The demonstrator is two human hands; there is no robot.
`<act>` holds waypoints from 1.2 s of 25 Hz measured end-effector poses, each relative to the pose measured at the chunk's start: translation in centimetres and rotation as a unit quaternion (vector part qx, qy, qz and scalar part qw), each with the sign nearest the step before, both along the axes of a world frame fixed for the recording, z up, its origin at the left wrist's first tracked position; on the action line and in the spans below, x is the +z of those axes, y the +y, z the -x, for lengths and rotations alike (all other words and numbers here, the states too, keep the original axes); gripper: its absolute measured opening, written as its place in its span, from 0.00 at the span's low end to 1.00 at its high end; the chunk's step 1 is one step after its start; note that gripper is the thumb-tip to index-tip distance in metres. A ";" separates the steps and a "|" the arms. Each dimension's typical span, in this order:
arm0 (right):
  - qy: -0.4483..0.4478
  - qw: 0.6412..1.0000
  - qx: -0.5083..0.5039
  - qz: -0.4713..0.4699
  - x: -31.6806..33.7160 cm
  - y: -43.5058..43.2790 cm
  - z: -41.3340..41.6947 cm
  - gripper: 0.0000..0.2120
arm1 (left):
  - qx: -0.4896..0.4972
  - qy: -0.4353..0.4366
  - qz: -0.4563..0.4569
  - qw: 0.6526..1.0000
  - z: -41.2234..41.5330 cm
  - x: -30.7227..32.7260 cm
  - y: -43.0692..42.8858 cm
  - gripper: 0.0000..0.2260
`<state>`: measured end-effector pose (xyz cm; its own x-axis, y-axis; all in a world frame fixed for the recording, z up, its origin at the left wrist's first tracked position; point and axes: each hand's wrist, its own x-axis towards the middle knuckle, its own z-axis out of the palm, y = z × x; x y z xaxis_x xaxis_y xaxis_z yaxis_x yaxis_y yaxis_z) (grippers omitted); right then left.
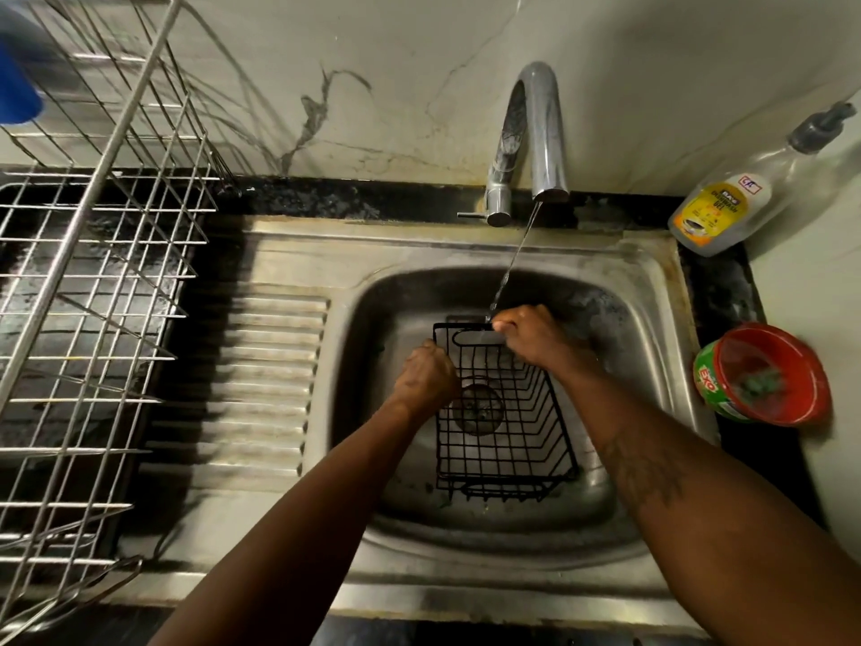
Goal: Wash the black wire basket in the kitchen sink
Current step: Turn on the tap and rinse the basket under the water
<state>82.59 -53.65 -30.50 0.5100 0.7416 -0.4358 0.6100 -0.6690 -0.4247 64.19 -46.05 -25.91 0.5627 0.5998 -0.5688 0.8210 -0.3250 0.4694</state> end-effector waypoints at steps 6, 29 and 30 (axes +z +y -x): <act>0.010 0.996 0.088 -0.006 1.7 2.1 2.8 0.12 | 0.009 0.001 0.011 1.000 -0.3 -0.4 -1.0 0.08; -0.213 0.955 0.133 -0.160 0.2 -0.8 3.3 0.20 | 0.017 -0.013 -0.040 0.999 0.0 0.0 -0.8 0.09; -0.245 0.945 0.173 -0.130 0.2 -0.8 3.6 0.17 | 0.016 -0.014 -0.039 0.999 0.0 0.1 -0.8 0.09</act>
<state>78.99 -54.44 -30.26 0.3107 0.9505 0.0087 0.9390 -0.3055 -0.1577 64.21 -46.81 -25.78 0.5578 0.6598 -0.5035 0.8184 -0.3362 0.4661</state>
